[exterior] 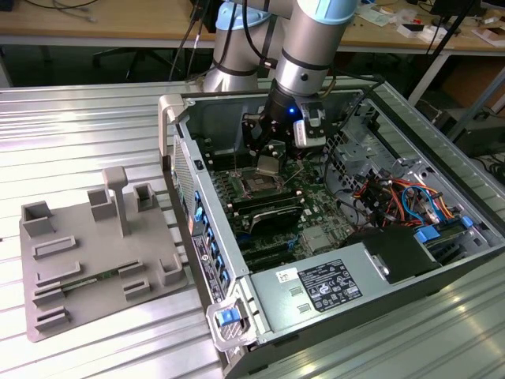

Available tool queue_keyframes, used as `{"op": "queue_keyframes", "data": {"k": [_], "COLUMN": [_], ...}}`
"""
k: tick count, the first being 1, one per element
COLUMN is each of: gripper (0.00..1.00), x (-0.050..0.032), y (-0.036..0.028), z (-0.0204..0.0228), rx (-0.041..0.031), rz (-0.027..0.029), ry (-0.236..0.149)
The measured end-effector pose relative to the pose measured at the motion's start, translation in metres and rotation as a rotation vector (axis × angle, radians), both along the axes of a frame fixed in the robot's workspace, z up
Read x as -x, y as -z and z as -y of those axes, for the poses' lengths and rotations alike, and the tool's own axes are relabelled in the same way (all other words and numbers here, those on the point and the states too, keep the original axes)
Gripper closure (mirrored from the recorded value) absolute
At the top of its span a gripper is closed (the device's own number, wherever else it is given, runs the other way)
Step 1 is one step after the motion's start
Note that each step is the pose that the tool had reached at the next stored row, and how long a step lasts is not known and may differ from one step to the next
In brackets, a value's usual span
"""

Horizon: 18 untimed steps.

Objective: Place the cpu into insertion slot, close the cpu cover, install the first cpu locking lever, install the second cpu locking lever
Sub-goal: 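Place the cpu into insertion slot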

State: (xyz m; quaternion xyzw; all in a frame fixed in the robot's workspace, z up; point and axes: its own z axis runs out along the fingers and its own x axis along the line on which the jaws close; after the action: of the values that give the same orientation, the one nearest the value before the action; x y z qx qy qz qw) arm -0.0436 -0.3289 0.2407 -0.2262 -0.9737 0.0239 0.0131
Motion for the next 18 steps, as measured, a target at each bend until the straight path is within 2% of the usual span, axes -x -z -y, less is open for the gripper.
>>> {"op": "queue_keyframes", "data": {"k": [18], "gripper": [0.45], "x": [0.0], "y": [0.0006], "z": [0.0], "rx": [0.0], "rz": [0.0], "ry": [0.011]}}
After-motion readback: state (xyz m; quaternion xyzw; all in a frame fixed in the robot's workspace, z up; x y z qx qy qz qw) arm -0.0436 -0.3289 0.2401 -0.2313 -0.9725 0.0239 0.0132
